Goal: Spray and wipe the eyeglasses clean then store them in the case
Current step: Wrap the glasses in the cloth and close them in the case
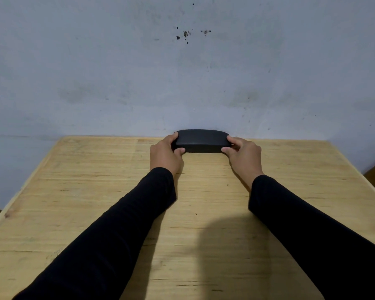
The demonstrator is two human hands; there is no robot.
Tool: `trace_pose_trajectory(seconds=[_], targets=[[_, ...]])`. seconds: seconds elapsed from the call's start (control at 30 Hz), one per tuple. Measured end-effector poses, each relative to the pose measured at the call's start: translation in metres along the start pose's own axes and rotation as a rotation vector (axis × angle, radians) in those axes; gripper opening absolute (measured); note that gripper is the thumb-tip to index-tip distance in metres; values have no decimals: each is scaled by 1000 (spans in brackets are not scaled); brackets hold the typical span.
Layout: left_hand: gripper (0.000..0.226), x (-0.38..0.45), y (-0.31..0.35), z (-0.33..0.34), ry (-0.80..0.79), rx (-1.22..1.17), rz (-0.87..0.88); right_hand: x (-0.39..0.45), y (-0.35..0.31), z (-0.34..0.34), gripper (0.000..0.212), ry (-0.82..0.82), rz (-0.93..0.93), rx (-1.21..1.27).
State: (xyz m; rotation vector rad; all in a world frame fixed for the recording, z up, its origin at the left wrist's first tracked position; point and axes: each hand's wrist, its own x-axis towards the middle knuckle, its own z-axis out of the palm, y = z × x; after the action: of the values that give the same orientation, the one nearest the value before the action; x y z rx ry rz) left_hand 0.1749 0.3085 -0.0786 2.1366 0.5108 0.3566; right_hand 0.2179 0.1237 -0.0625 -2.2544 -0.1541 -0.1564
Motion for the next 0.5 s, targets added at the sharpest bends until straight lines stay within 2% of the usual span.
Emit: trace_pose_trajectory(seconds=[0.13, 0.23, 0.33, 0.43, 0.5], targets=[[48, -7, 11, -8, -45, 151, 65, -2, -3, -9, 45, -94, -122, -251], [44, -14, 16, -12, -42, 306, 178, -10, -3, -14, 52, -166, -217, -474], [48, -29, 21, -15, -21, 459, 213, -24, -2, -18, 57, -180, -242, -599], [43, -45, 27, -19, 37, 613, 327, -40, -2, -24, 54, -174, -282, -687], [39, -51, 33, -25, 17, 708, 365, -50, -4, -29, 51, -156, -303, -731]])
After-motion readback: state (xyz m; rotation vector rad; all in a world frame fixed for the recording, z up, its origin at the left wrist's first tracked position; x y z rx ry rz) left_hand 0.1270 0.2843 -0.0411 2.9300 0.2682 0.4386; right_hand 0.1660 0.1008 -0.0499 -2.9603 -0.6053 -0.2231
